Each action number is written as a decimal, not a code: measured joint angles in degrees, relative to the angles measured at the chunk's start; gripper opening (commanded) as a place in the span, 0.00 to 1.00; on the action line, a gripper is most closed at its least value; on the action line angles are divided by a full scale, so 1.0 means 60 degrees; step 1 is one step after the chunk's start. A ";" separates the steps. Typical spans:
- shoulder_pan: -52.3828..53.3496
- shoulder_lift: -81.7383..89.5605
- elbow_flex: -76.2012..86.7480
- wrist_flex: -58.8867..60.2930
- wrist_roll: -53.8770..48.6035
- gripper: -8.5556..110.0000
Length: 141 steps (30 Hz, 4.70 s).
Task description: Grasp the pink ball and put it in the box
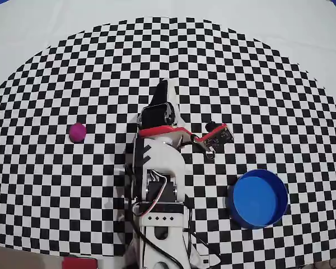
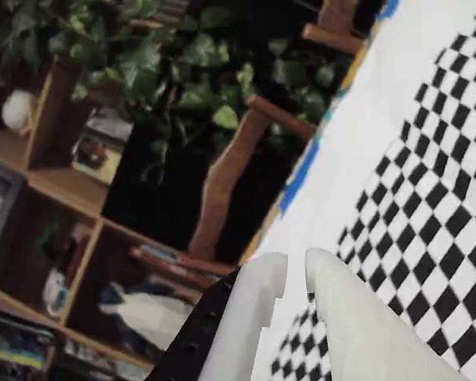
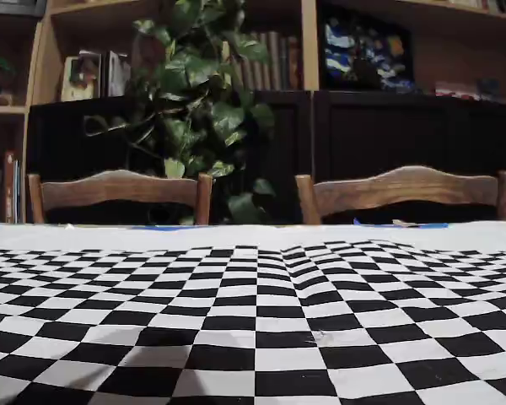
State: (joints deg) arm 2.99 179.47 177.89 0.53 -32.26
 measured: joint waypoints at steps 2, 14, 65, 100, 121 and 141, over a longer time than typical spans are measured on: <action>0.0000 0.0000 0.0000 -0.0044 -0.0835 0.07; 0.0000 0.0000 0.0000 0.0190 -0.6387 0.07; -0.0278 -0.0352 0.0000 -0.0571 -0.9507 0.31; -0.3838 -0.0776 0.0000 0.0103 -0.9507 0.31; -0.5596 -0.1230 0.0000 0.0103 -0.9507 0.31; -0.6211 -0.1670 0.0000 0.0103 -0.9507 0.31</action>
State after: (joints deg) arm -34.28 169.45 177.89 1.14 -89.30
